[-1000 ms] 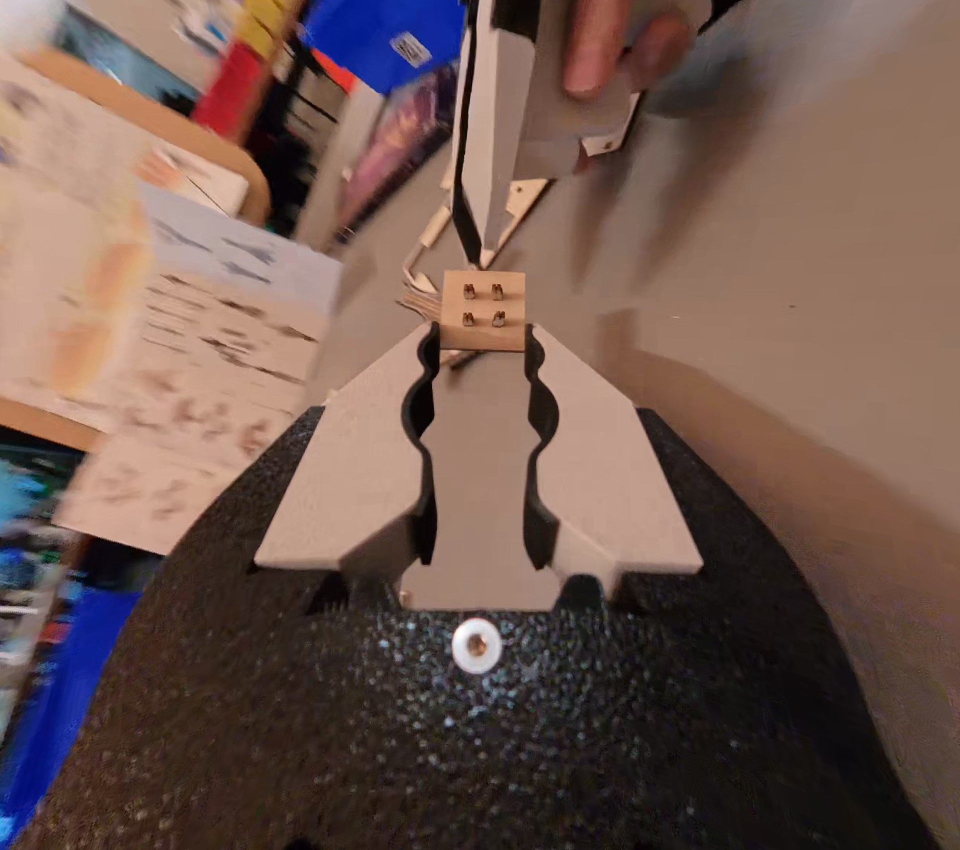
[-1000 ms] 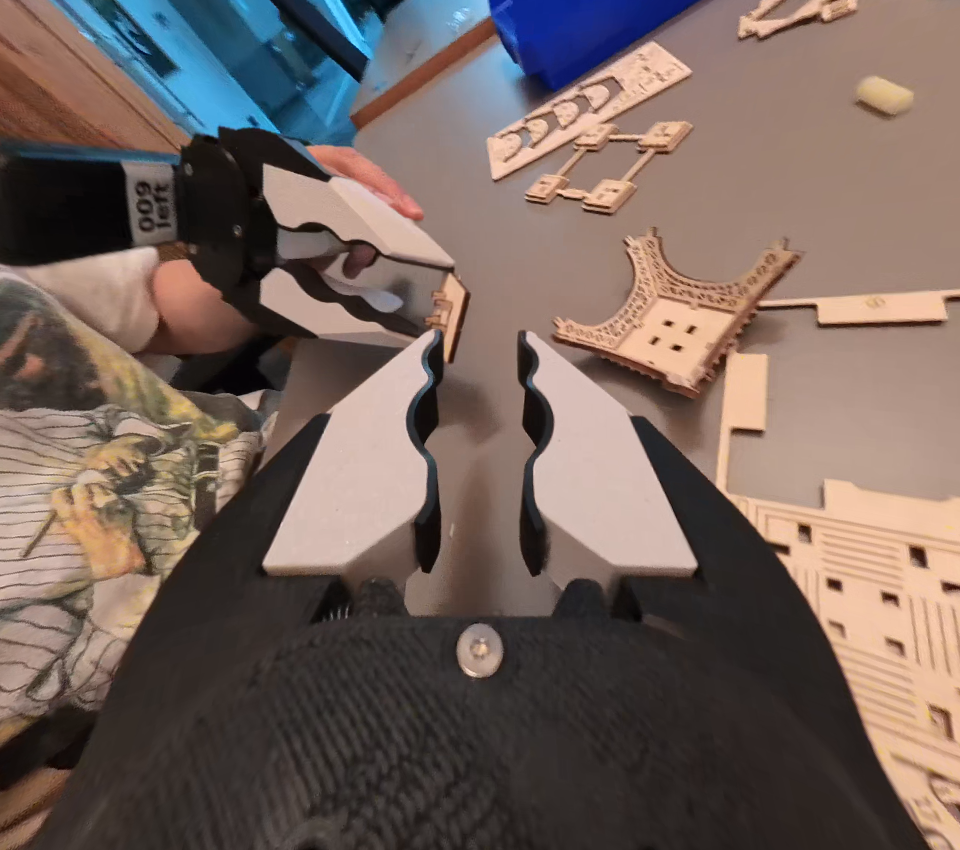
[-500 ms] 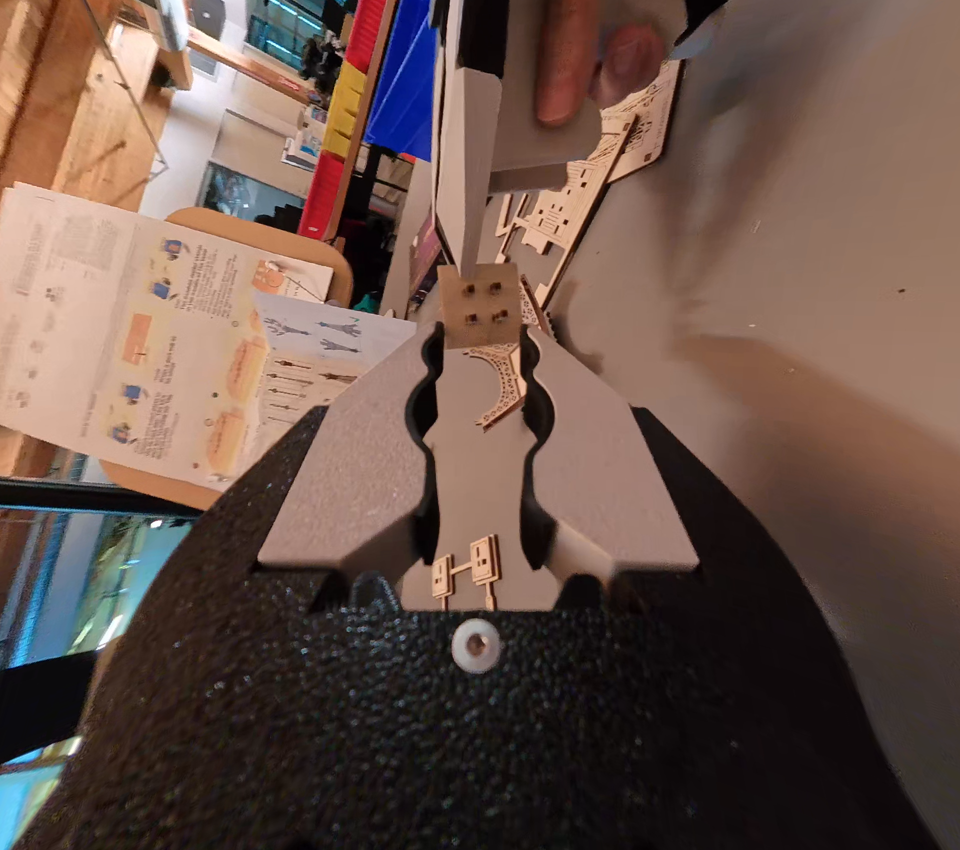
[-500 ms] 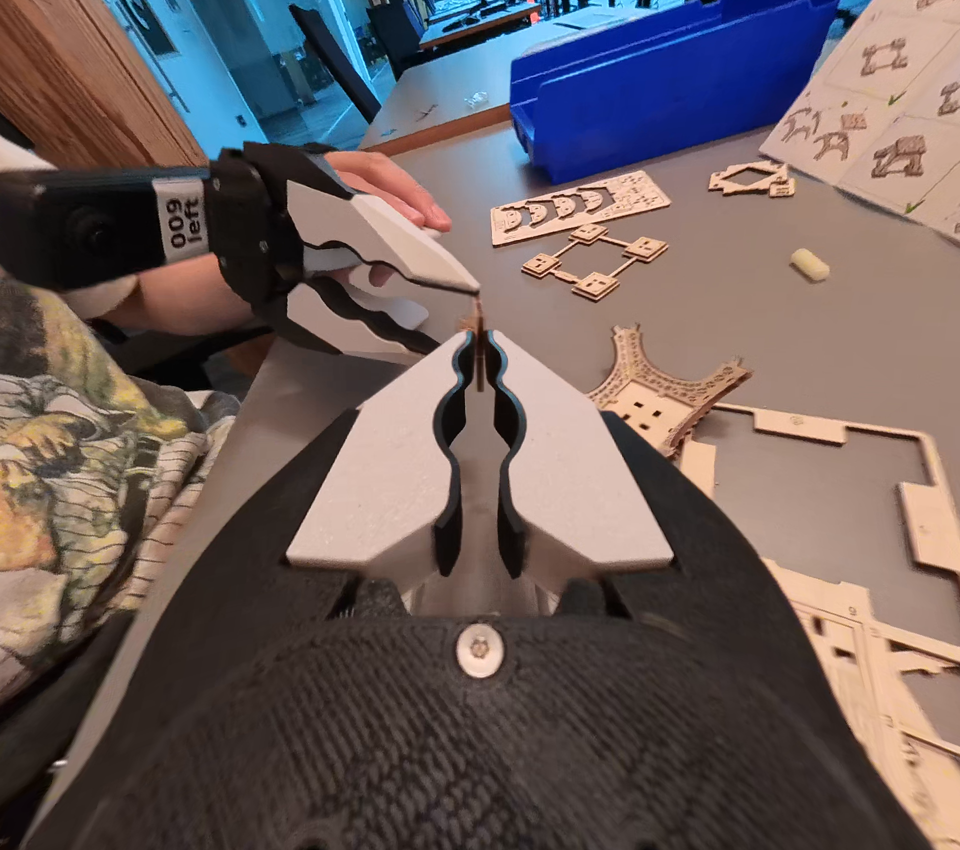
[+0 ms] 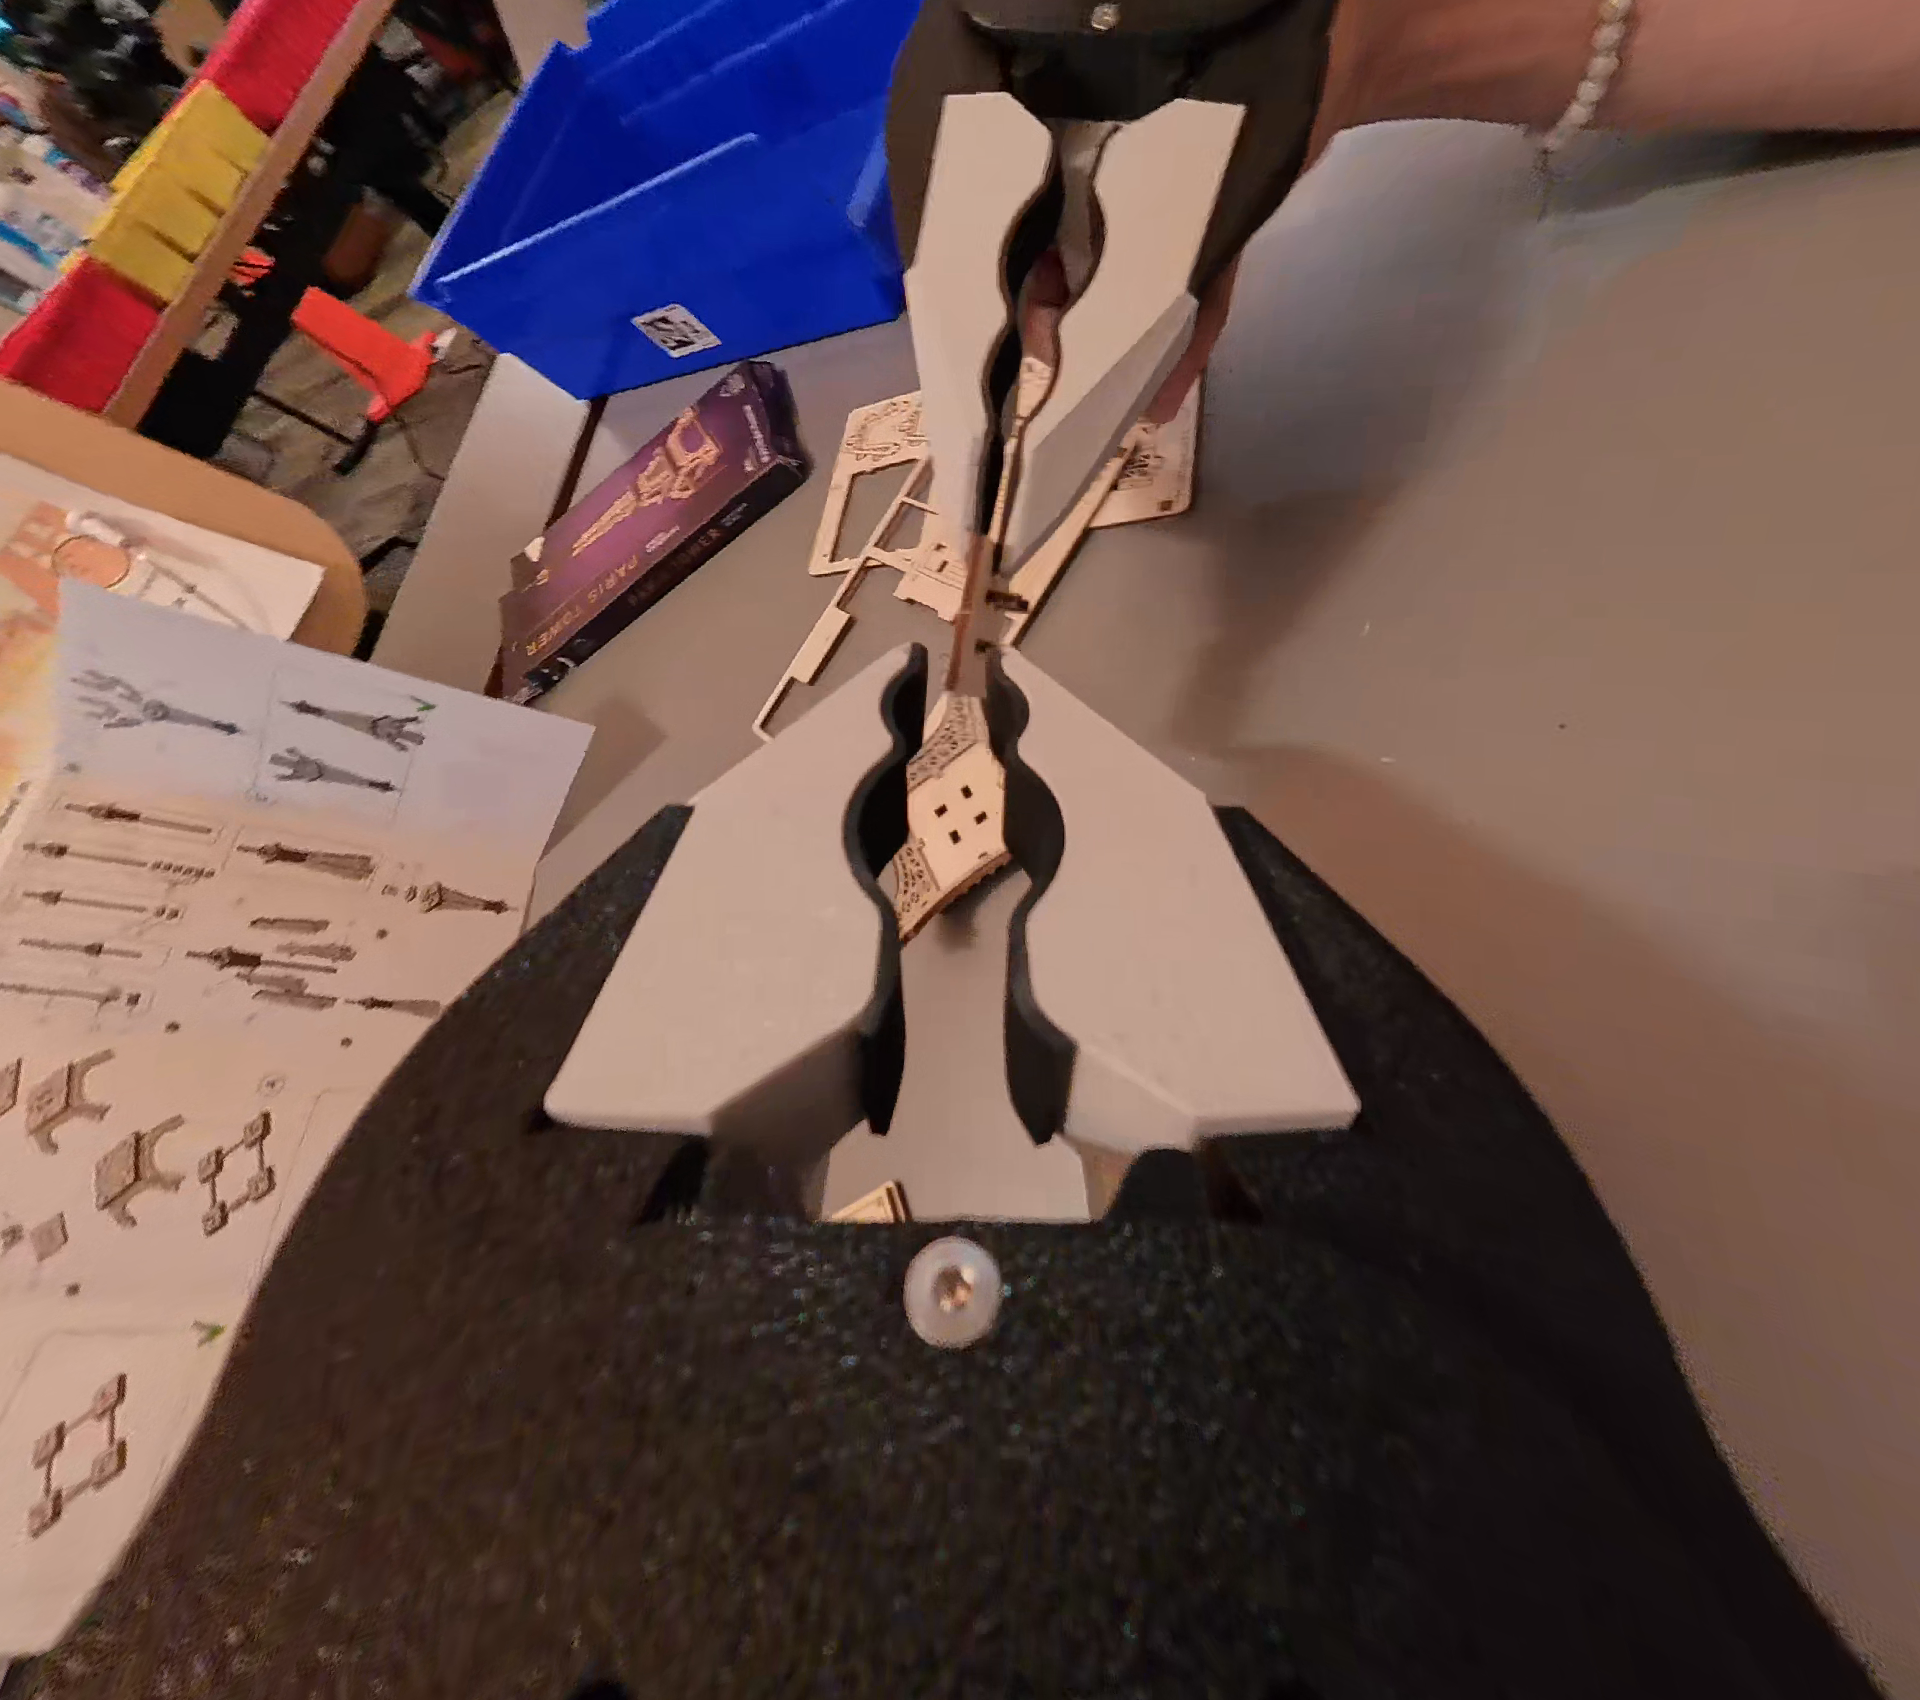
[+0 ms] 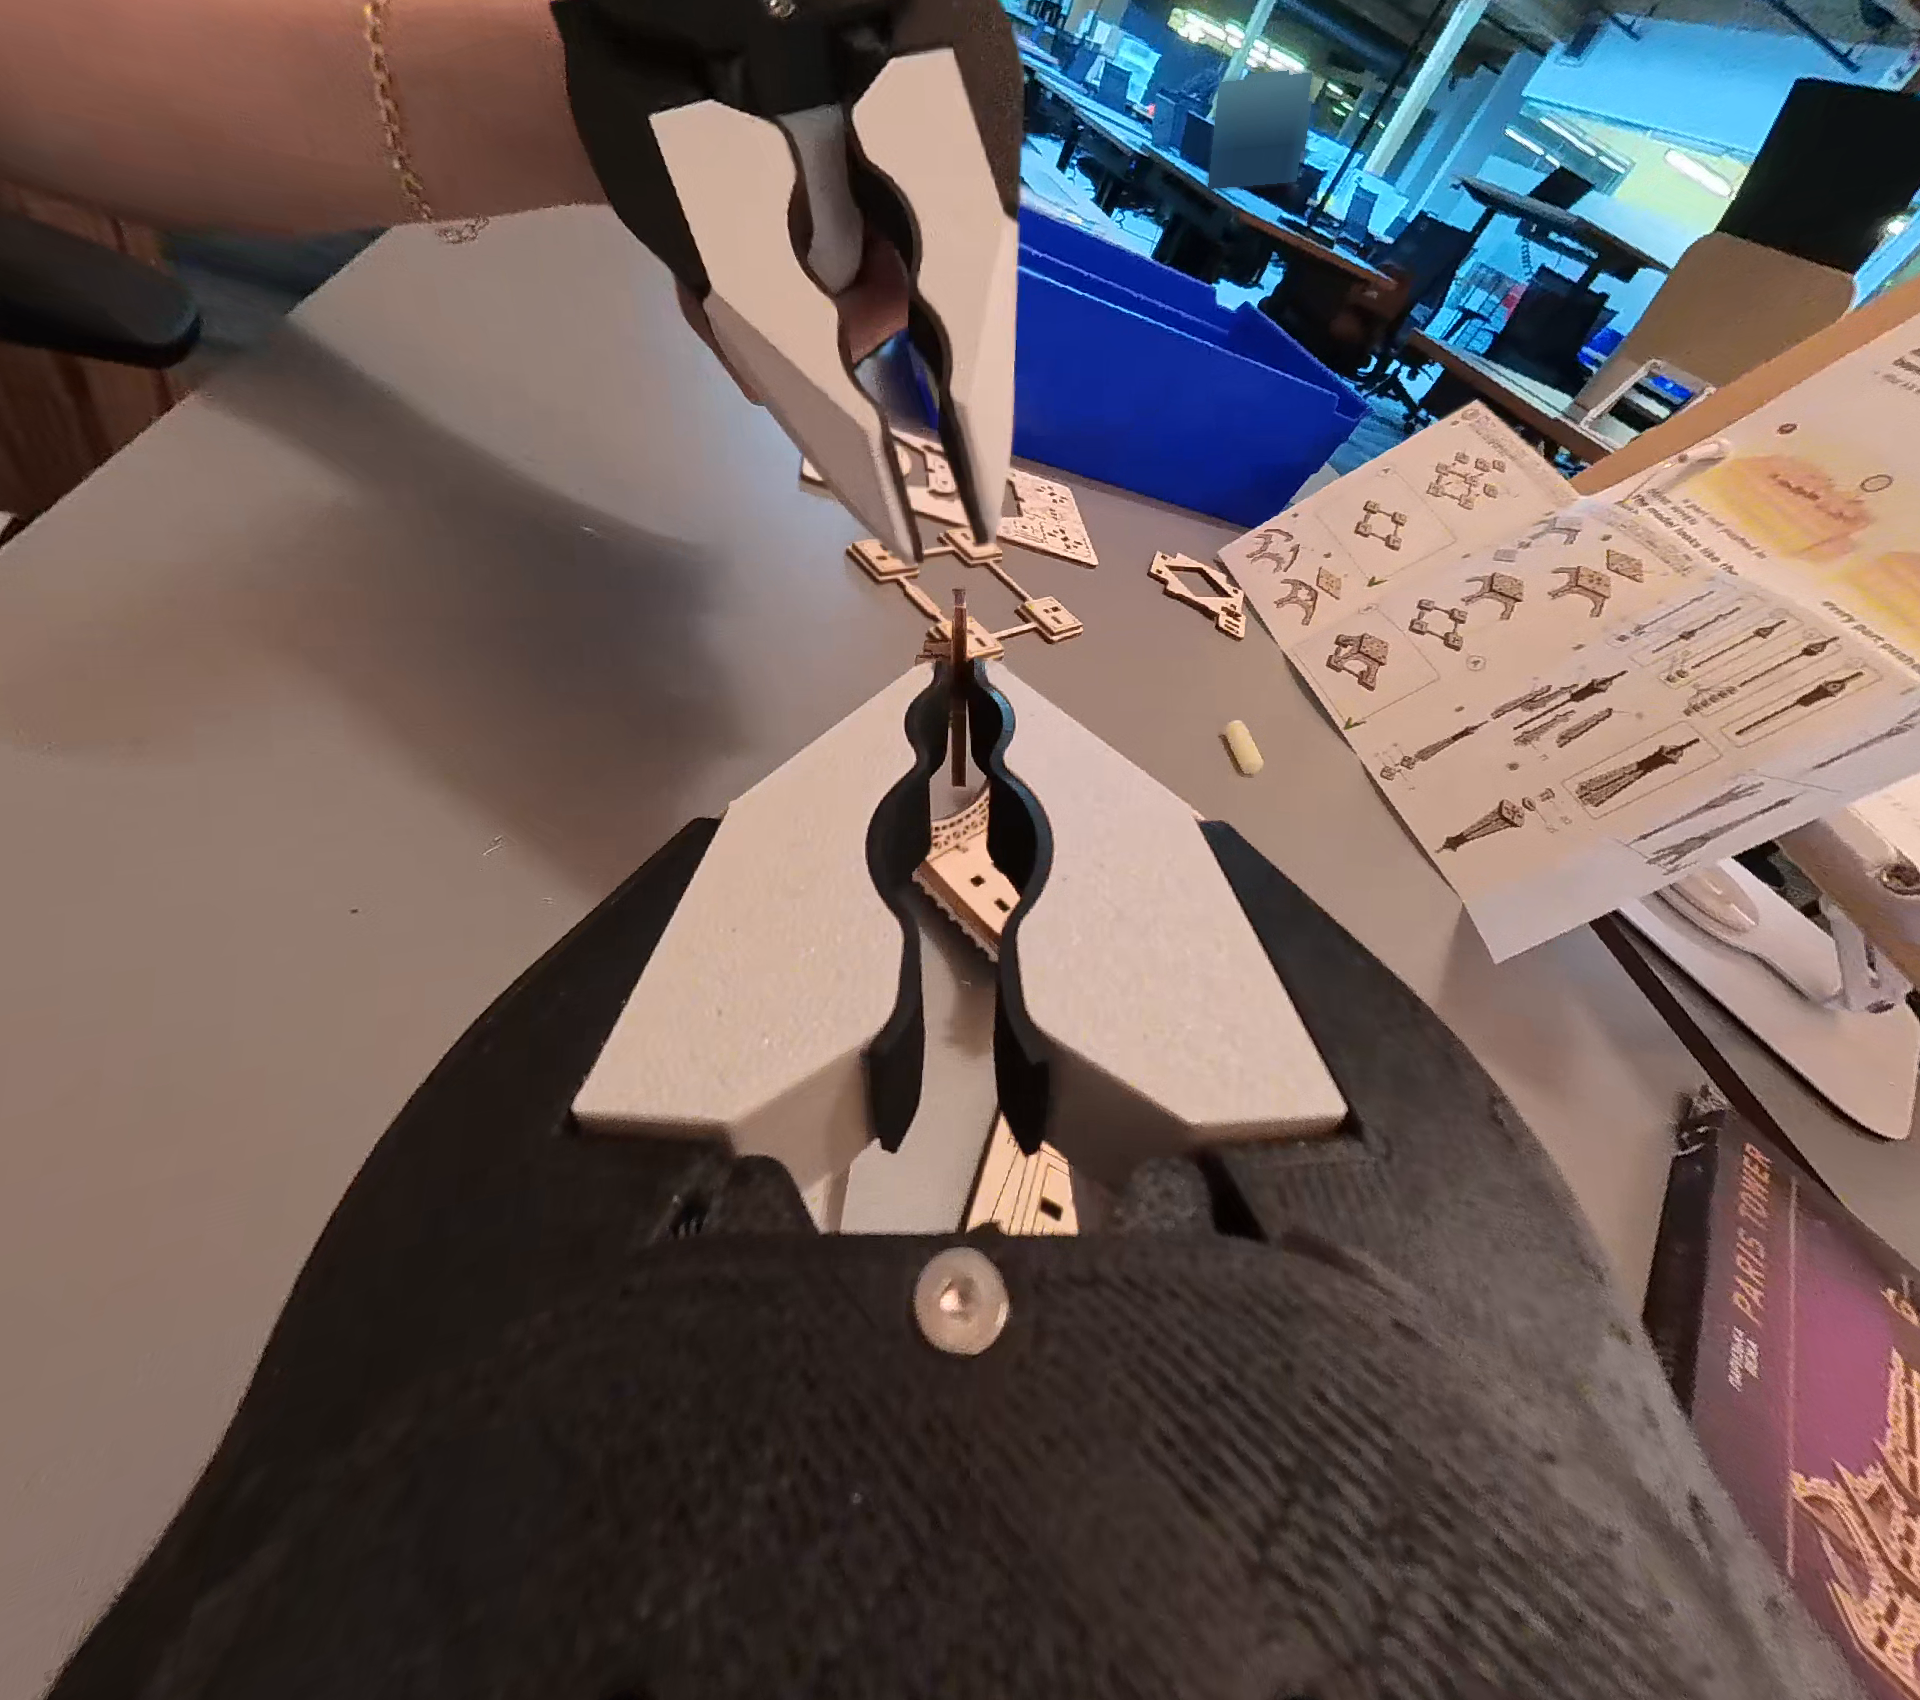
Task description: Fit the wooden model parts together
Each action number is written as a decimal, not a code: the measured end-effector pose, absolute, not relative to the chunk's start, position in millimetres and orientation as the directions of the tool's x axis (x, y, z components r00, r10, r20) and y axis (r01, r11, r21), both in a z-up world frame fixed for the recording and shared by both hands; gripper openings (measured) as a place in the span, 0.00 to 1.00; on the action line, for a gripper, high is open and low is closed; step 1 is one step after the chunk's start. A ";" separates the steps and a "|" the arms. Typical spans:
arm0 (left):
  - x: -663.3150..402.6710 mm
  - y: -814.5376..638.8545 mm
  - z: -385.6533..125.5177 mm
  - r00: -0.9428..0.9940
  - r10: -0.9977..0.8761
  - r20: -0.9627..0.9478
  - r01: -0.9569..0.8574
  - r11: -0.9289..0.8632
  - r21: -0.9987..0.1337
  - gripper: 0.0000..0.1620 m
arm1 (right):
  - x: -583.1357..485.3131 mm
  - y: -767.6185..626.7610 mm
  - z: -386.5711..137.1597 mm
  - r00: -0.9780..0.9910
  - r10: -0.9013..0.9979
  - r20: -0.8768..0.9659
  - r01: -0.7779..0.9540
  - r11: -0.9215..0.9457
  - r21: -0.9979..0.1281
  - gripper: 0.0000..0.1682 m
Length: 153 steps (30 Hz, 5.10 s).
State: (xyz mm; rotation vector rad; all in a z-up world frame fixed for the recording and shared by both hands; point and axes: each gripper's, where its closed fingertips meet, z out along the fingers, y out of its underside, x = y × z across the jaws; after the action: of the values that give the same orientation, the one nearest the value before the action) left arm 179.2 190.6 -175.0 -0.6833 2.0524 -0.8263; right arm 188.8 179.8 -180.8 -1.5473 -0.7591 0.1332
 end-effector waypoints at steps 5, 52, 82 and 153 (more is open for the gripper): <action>185.2 189.1 -178.9 -0.561 -0.686 -0.463 -0.193 0.652 -0.733 0.05 | 186.3 177.7 -172.8 0.769 0.533 0.353 0.353 0.107 -0.929 0.00; 212.0 241.2 -254.0 -0.383 -0.353 -0.854 -0.463 0.873 -0.153 0.00 | 214.7 211.0 -251.9 0.948 0.319 -0.014 0.151 -0.487 -0.860 0.18; 202.9 230.5 -220.2 -0.104 0.053 -0.993 -0.316 0.945 0.084 0.00 | 207.2 232.7 -226.2 0.726 0.685 -0.064 0.460 -0.553 -0.695 0.30; 214.1 227.4 -234.8 -0.478 -0.849 -0.224 -0.455 0.457 -0.764 0.19 | 206.9 232.2 -240.6 0.469 0.868 0.165 0.705 -0.254 -0.662 0.19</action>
State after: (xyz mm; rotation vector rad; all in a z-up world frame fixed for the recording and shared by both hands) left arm 214.1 227.4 -234.8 -1.0829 2.1092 -0.8528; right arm 206.9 232.2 -240.6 -2.0309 -1.3015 0.3040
